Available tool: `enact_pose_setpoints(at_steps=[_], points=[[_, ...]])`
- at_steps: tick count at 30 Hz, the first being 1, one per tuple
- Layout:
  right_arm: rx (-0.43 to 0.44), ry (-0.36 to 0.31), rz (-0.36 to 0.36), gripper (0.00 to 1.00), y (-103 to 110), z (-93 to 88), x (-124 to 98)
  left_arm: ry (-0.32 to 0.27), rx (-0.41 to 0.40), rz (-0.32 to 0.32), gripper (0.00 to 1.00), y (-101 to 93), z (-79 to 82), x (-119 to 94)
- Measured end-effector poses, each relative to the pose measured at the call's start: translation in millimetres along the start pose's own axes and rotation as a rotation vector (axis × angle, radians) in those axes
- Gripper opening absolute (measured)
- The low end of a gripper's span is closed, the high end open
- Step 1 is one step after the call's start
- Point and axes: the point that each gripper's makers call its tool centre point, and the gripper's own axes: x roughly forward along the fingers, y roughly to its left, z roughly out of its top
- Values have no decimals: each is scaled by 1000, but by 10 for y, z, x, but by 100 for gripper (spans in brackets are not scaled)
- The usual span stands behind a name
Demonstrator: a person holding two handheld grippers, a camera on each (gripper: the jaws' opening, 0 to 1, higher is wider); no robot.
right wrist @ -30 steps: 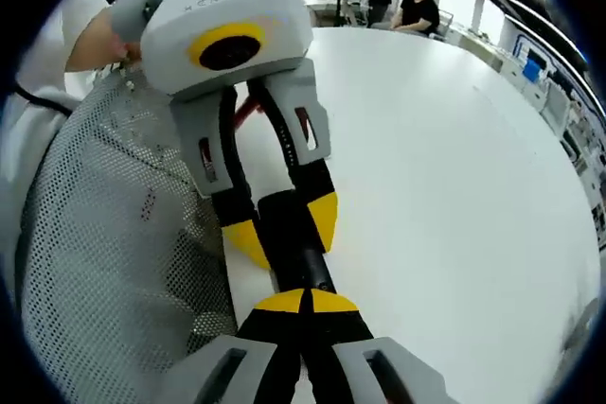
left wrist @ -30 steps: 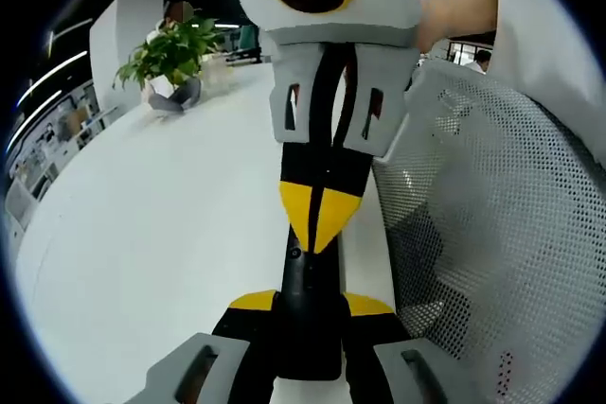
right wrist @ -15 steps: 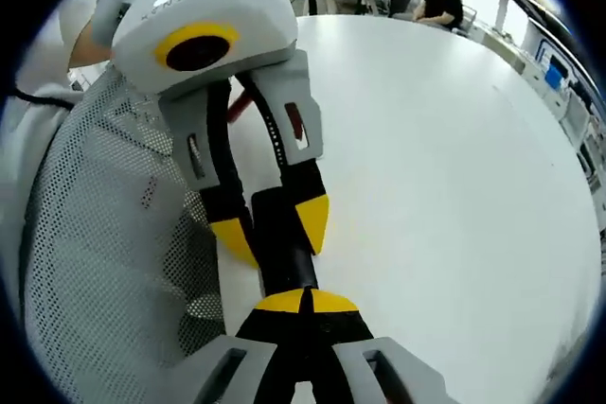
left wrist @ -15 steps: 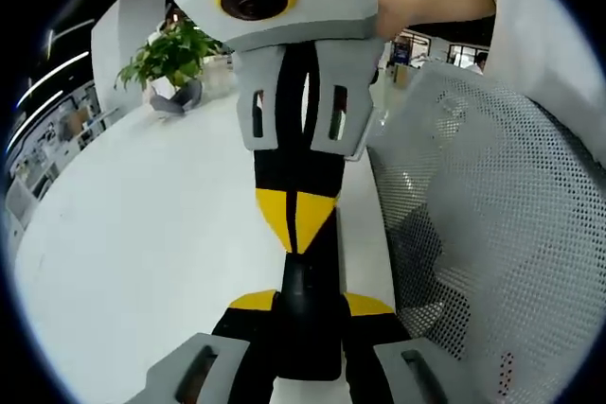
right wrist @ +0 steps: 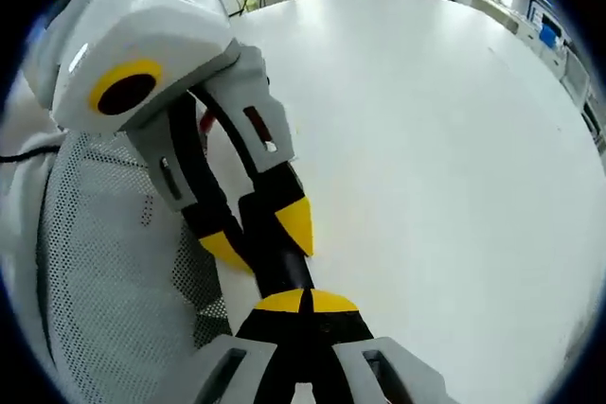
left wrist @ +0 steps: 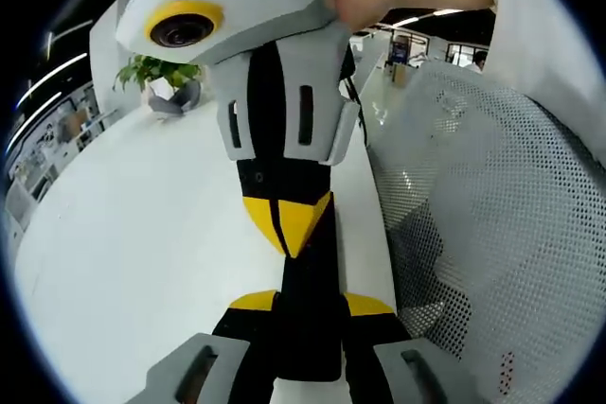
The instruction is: Press the specified remote control buttons in sequence, fully releasing each button before pressing the next.
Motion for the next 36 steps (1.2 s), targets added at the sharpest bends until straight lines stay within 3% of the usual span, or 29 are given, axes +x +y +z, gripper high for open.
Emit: enact_pose_setpoints(at_steps=[5, 9, 15, 22, 30, 32, 34, 36], points=[[2, -79, -64, 0, -4, 22, 6, 1, -8, 5, 24, -2, 2, -1], [37, -207, -116, 0, -2, 33, -18, 0, -11, 10, 25, -3, 1, 0], [27, -240, -101, 0, 135, 78, -55, 0, -11, 9, 25, -3, 5, -3], [-137, -162, -94, 0, 209, 75, 3, -21, -22, 19, 25, -3, 11, -8], [-361, -35, -173, 0, 210, 70, 38, -55, -22, 18, 25, -8, -3, -31], [-363, -29, -180, 0, 225, 69, 49, -60, -17, 16, 25, -13, 0, -31], [-371, -38, -191, 0, 222, 53, 43, -59, 65, 27, 25, -19, 7, -23], [-361, -76, -208, 0, 215, 53, 33, -61, 22, 24, 25, -13, -12, -12]])
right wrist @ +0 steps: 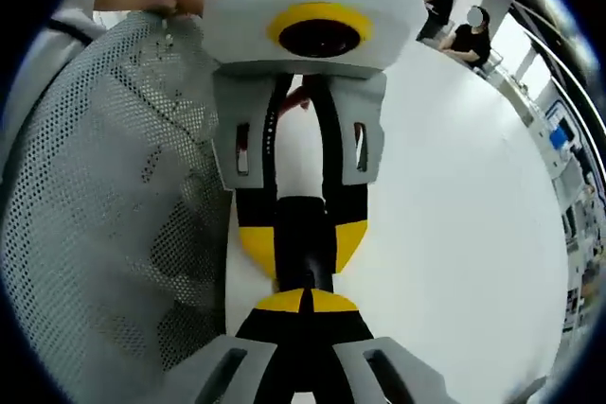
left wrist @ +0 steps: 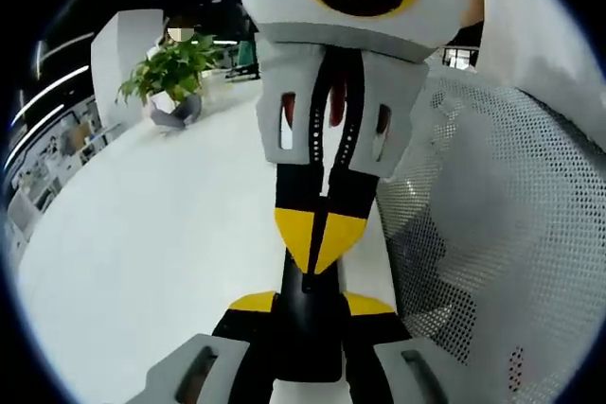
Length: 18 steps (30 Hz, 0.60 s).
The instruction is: Press the specified remote control buttons in sequence, fully releasing each button before pressing the next.
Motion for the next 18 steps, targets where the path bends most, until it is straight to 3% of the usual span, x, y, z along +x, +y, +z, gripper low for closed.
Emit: enact_pose_setpoints(at_steps=[4, 11, 18], points=[[90, -69, 2, 0, -17, 21, -24, -5, -24, -8, 25, 19, -19, 13], [51, -53, 3, 0, -34, 40, -27, -17, -19, -10, 25, 26, -22, 24], [77, -46, 42, 0, -29, 48, -2, -25, -17, -13, 25, 29, -16, 27]])
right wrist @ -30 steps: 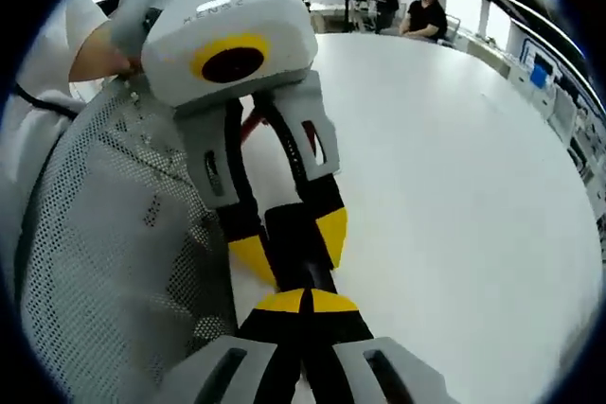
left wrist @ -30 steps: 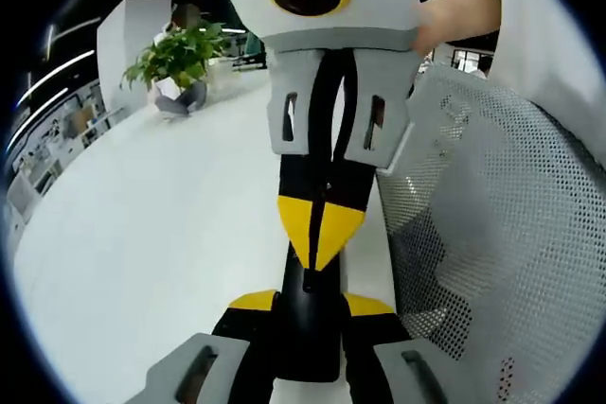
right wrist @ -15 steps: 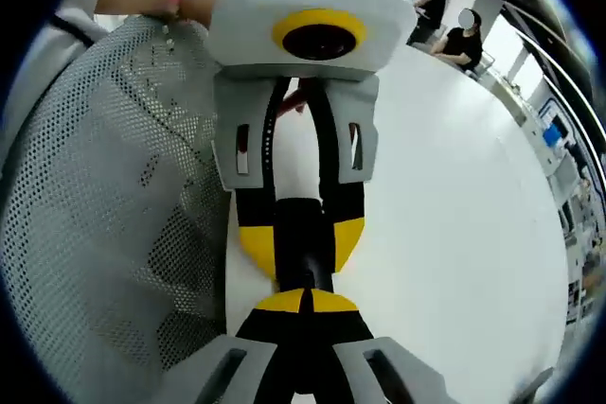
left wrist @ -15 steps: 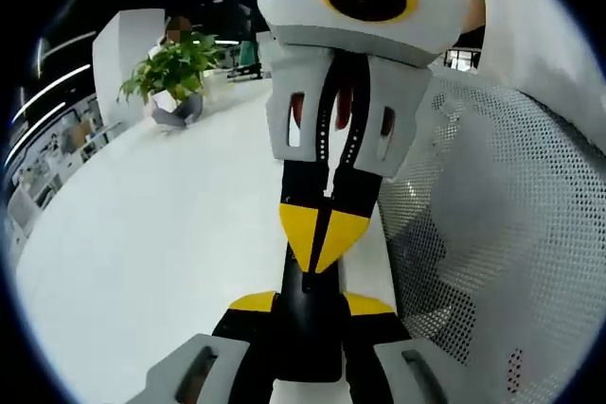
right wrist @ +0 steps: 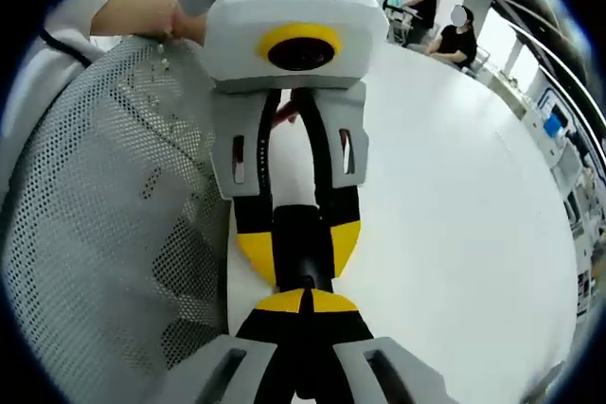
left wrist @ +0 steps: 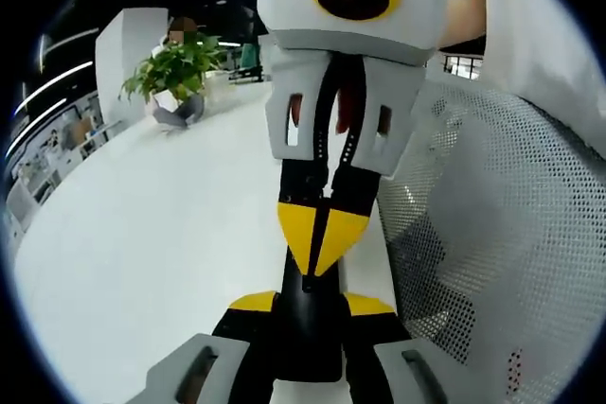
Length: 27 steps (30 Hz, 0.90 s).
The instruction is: Press the specified remote control buttons in sequence, fully releasing each button before pressing the next.
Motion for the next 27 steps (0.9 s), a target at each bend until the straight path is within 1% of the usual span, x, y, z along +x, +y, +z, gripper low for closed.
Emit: enact_pose_setpoints(at_steps=[1, 3, 7, 10, 12, 13, 14, 17, 21, 23, 25, 26, 27], points=[[19, 1, 2, 0, -6, 5, 8, -2, 4, -2, 25, 0, 0, 1], [21, 7, 5, 0, -7, 9, 14, -4, 3, -5, 25, -1, 1, 2], [1, 33, 4, 0, 9, 10, 27, -5, 2, -5, 25, 2, -7, 7], [-13, 39, -5, 0, 10, 4, 25, -4, 4, -5, 25, -1, -6, 6], [-23, 23, -13, 0, 10, -5, 22, -2, 5, -5, 25, -1, -7, 8], [-3, 2, -17, 0, 4, 0, 21, -1, 7, -5, 25, -2, -10, 9], [39, -30, -23, 0, 3, 7, 20, -1, 8, -5, 25, -3, -9, 7], [62, -53, -33, 0, -1, -2, 9, -1, 8, -6, 25, -12, -5, -7], [113, -90, -17, 0, -11, 23, -4, -1, 8, -4, 25, -22, 14, -21], [113, -102, -16, 0, -7, 54, 3, -1, 6, -4, 25, -20, 20, -26], [95, -108, -15, 0, -5, 111, 11, 0, 7, -4, 25, -22, 26, -32], [90, -104, -9, 0, 2, 125, 21, 0, 5, -4, 25, -22, 25, -34], [64, -79, 3, 0, 17, 110, 45, 0, 6, -4, 25, -23, 24, -35]])
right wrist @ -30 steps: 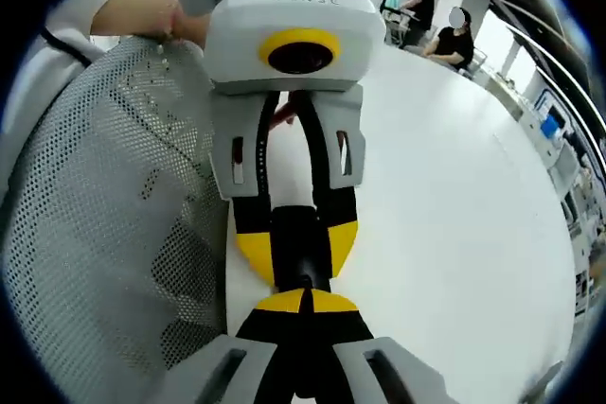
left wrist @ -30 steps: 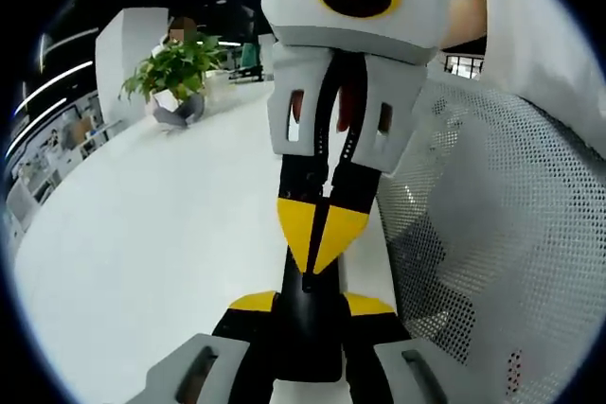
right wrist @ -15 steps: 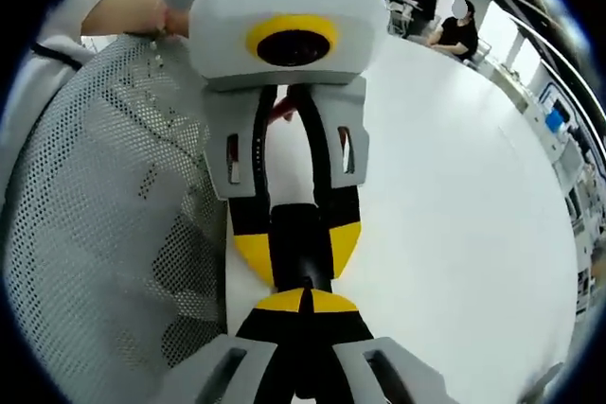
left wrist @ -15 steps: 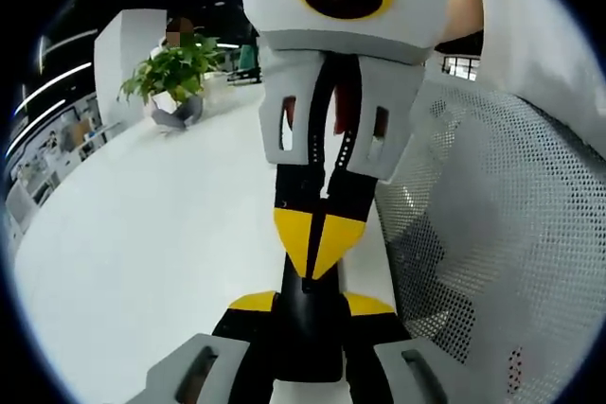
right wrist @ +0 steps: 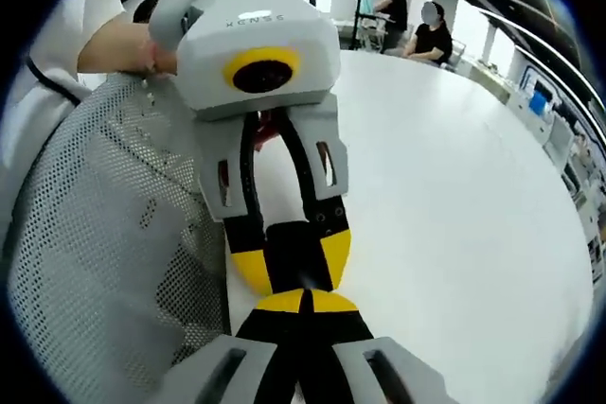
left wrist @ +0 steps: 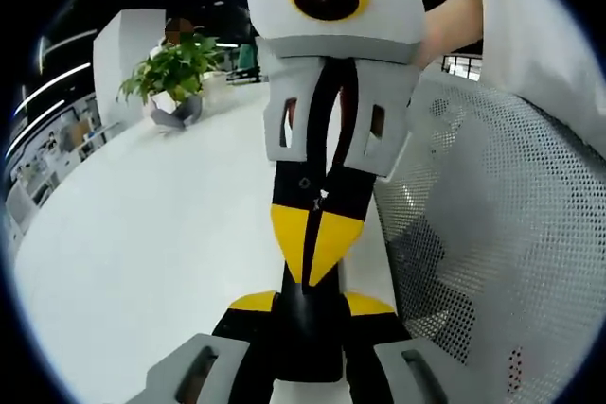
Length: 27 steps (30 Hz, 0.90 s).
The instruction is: Press the specified remote control buttons in sequence, fully releasing each button before pressing the next.
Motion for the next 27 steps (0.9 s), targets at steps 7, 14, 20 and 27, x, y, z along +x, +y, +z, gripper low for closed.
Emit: enact_pose_setpoints(at_steps=[7, 14, 20, 27], points=[[-59, 42, -3, 0, -5, -16, 7, 1, -2, 2, 25, -3, -5, -3], [-90, 39, -26, 0, -3, -20, 17, 3, -2, 1, 25, -4, -2, -1], [-202, 47, -93, 0, -7, -15, 32, 16, 0, 9, 25, -2, -9, 10], [-94, 39, -68, 0, -28, -5, 29, 43, 3, 21, 25, -6, -9, 19]])
